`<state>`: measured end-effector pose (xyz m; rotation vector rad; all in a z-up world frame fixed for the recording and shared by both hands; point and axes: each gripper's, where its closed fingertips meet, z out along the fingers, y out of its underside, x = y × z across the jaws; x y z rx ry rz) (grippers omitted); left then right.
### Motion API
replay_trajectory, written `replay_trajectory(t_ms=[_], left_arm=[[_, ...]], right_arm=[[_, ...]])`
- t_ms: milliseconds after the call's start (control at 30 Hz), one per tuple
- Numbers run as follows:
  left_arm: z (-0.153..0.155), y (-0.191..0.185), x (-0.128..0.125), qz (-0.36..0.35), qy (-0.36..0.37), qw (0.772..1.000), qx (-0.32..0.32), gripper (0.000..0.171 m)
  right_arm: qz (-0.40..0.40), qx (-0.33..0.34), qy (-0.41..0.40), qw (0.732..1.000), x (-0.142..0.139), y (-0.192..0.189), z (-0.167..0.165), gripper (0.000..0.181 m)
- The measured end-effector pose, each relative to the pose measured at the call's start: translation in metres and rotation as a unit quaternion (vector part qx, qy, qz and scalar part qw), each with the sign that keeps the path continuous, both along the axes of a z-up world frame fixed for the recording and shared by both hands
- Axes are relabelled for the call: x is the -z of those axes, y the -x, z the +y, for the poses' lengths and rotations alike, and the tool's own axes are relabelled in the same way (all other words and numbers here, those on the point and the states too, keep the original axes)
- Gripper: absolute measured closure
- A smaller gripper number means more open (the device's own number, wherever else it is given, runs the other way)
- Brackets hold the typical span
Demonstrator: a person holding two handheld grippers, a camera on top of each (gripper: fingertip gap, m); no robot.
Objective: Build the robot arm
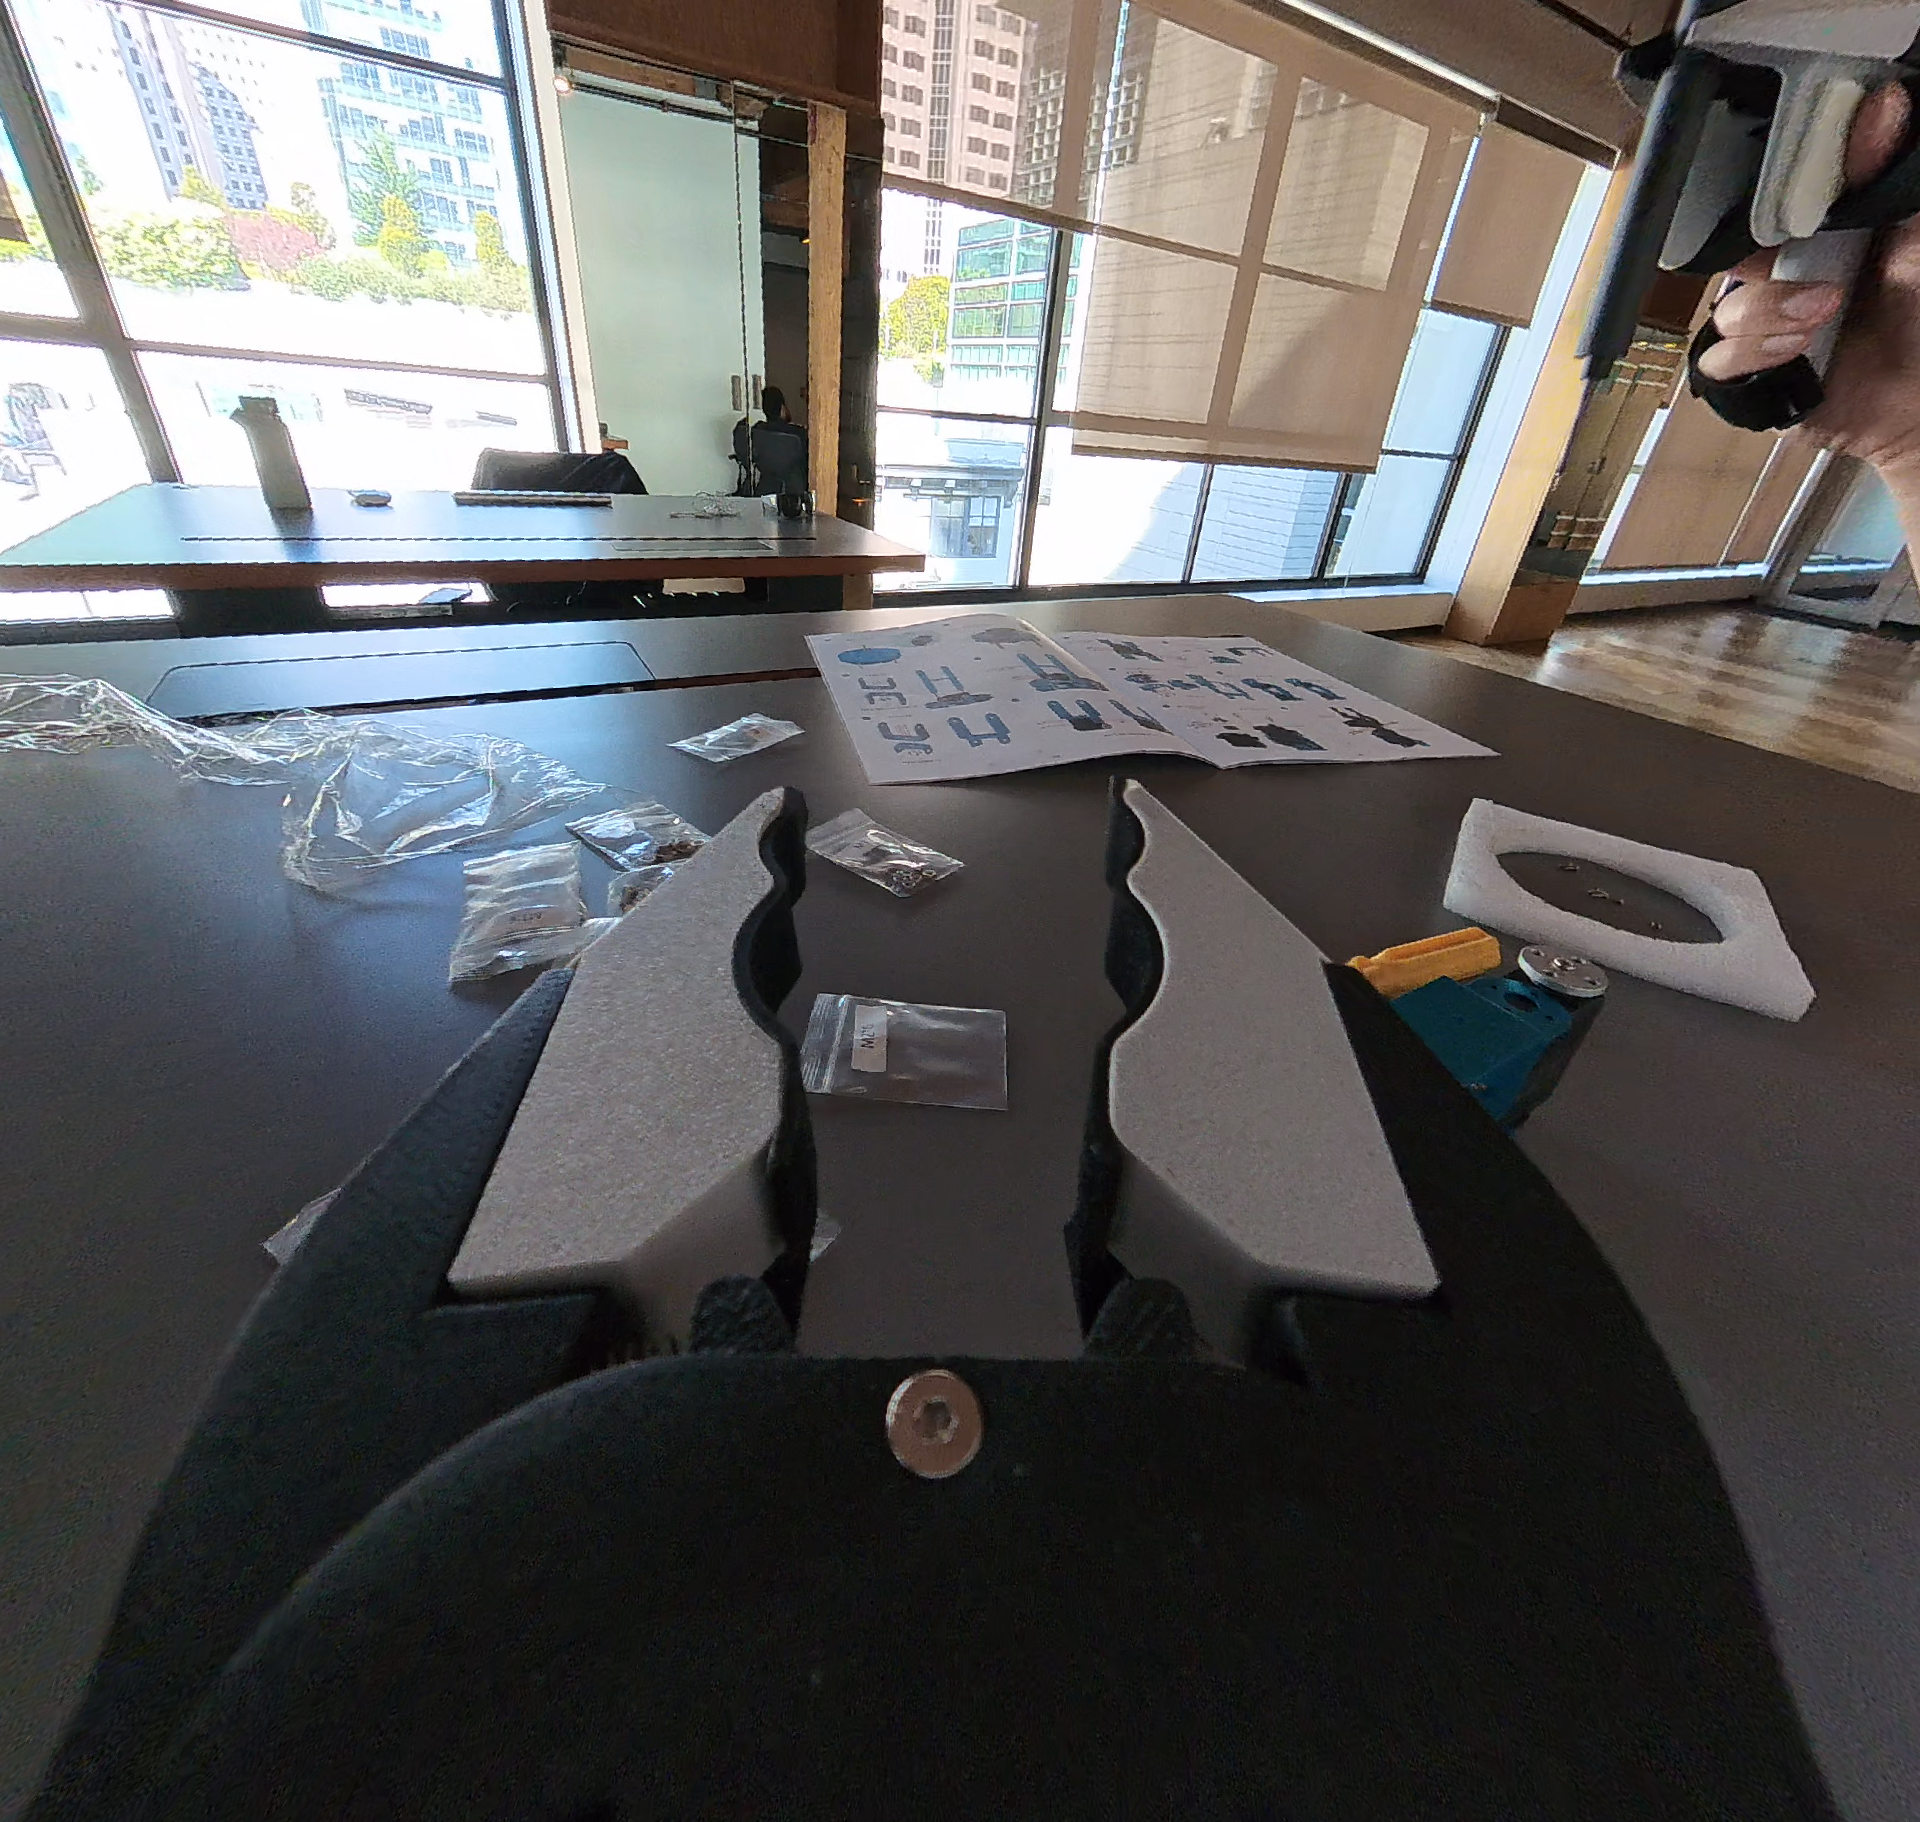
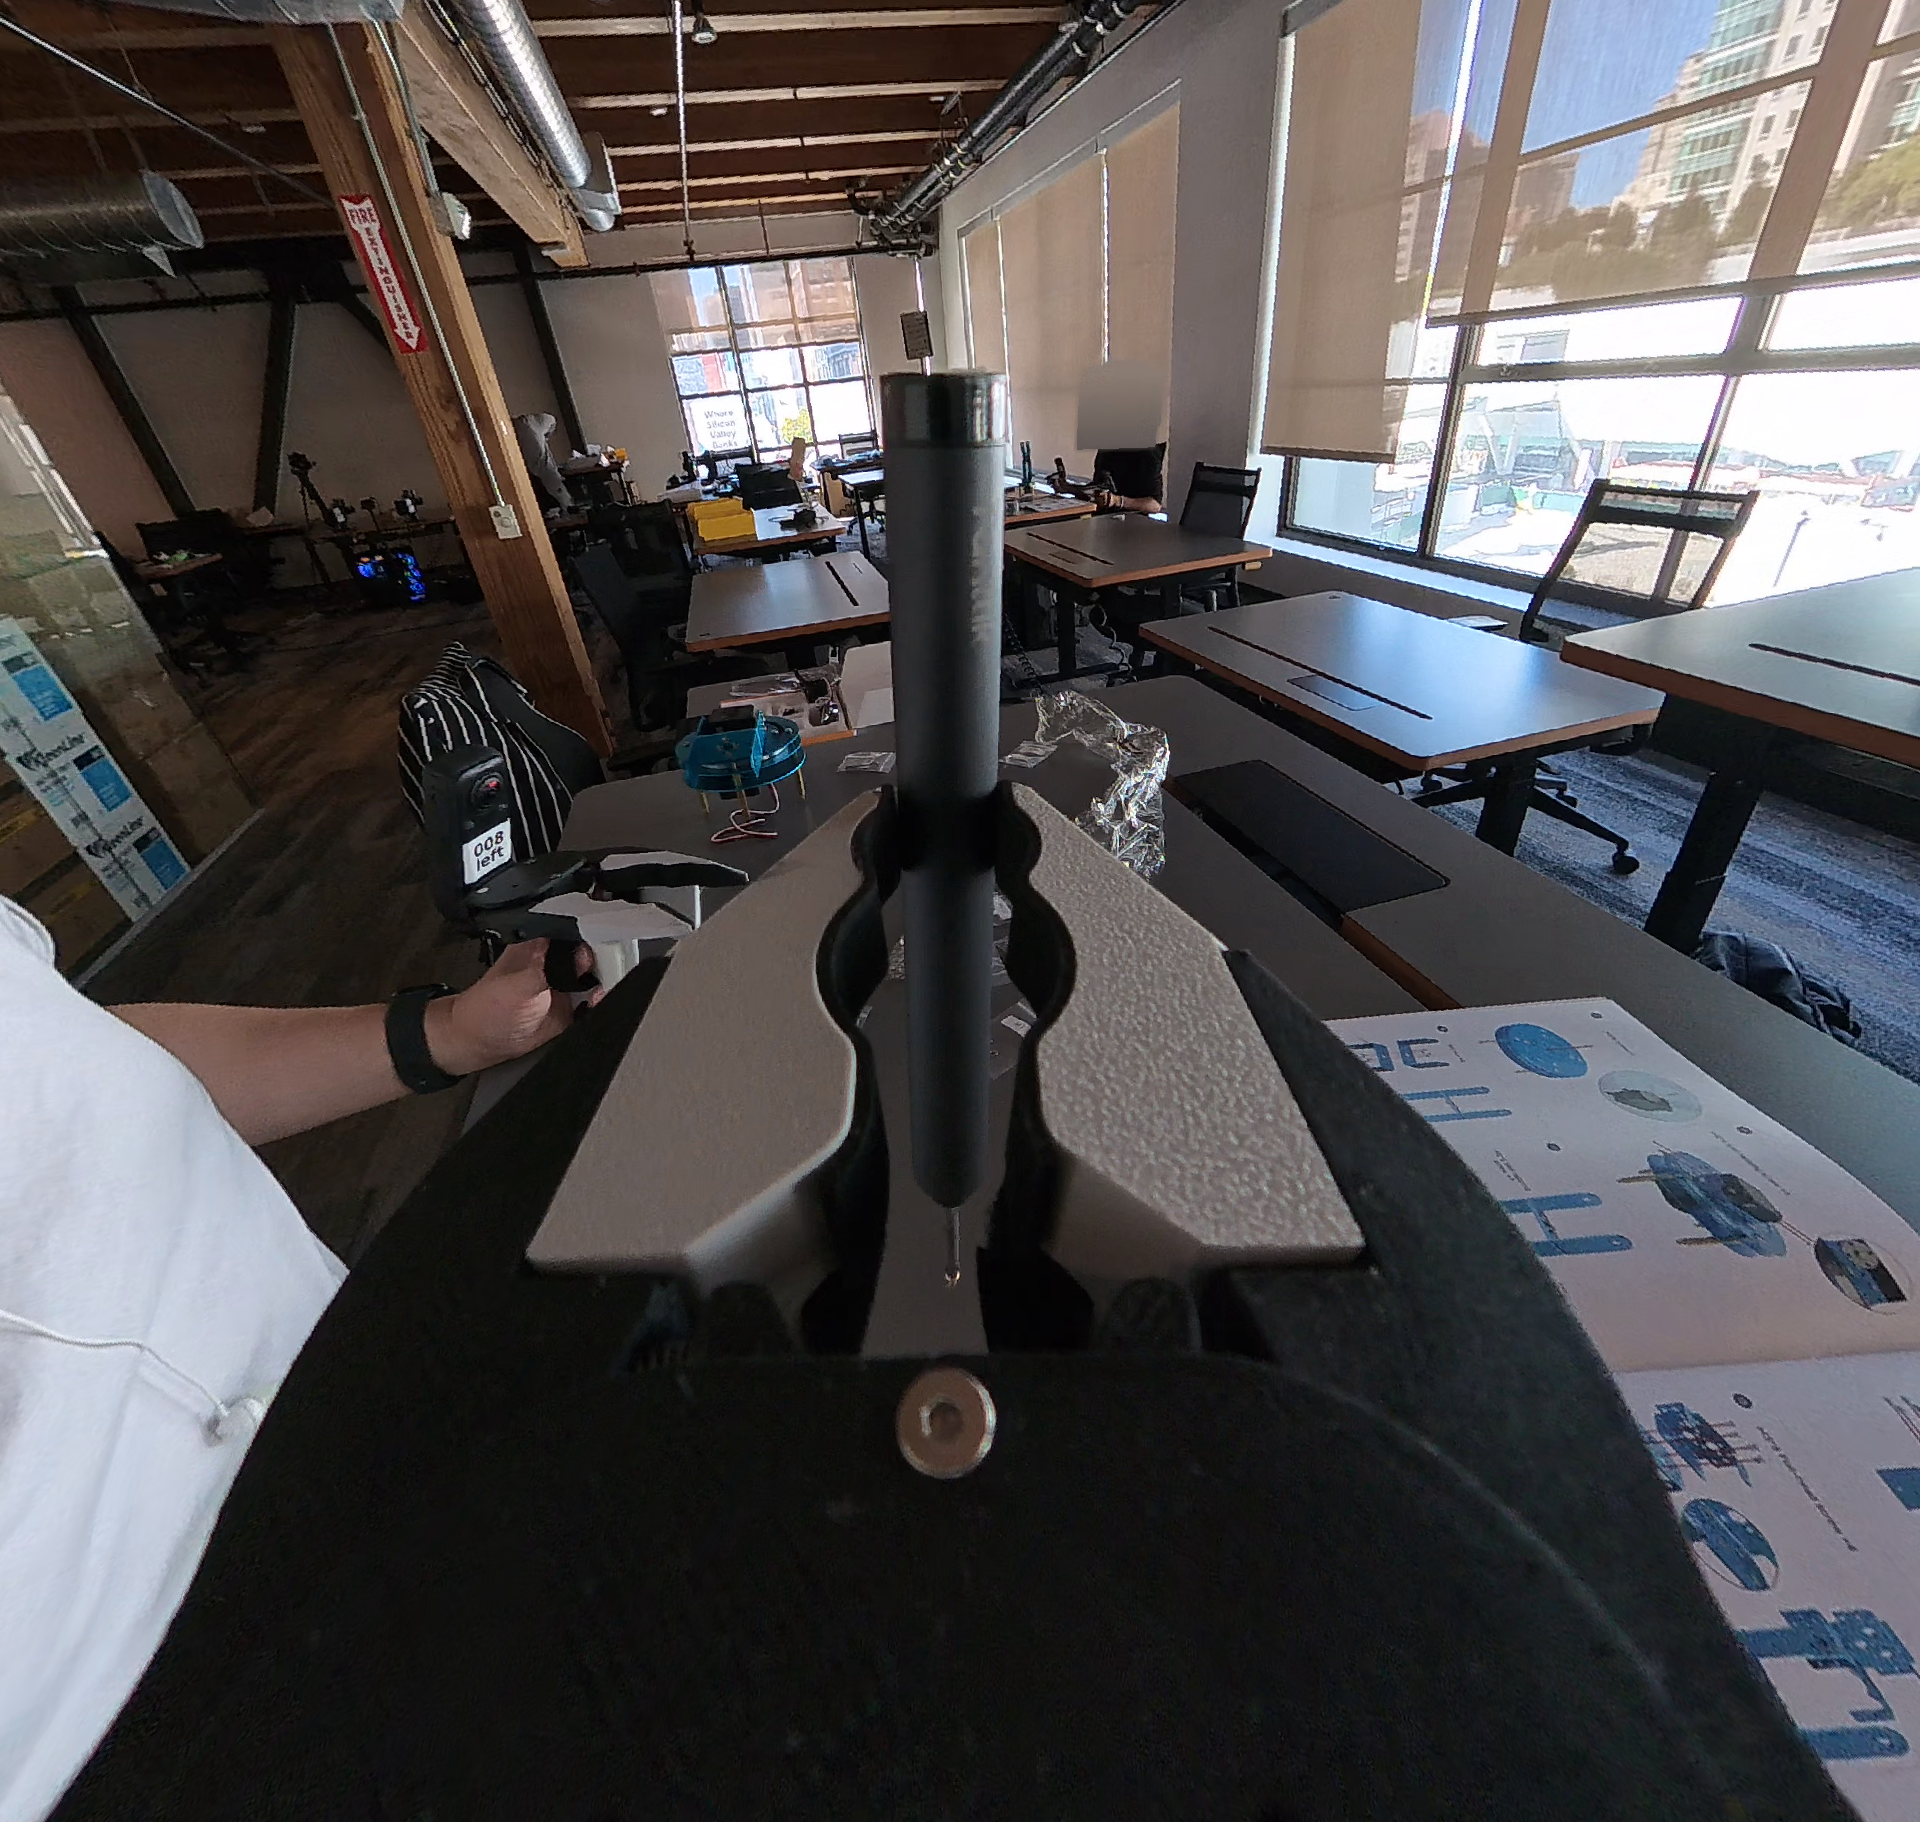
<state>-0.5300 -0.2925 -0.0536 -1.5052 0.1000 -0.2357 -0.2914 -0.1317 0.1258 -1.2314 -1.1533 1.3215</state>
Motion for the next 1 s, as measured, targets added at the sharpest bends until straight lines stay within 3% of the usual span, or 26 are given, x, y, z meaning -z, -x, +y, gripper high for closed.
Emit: replay_trajectory(t_ms=[267, 1000], left_arm=[[0.0, 0.008, -0.002, 0.004, -0.008, 1.0, -0.024, 0.114], [0.0, 0.013, -0.002, 0.008, -0.007, 0.999, -0.042, 0.116]], right_arm=[[0.018, -0.011, -0.018, 1.0, -0.025, -0.014, -0.016, 0.164], [0.019, -0.006, -0.004, 1.0, -0.024, -0.027, 0.002, 0.165]])
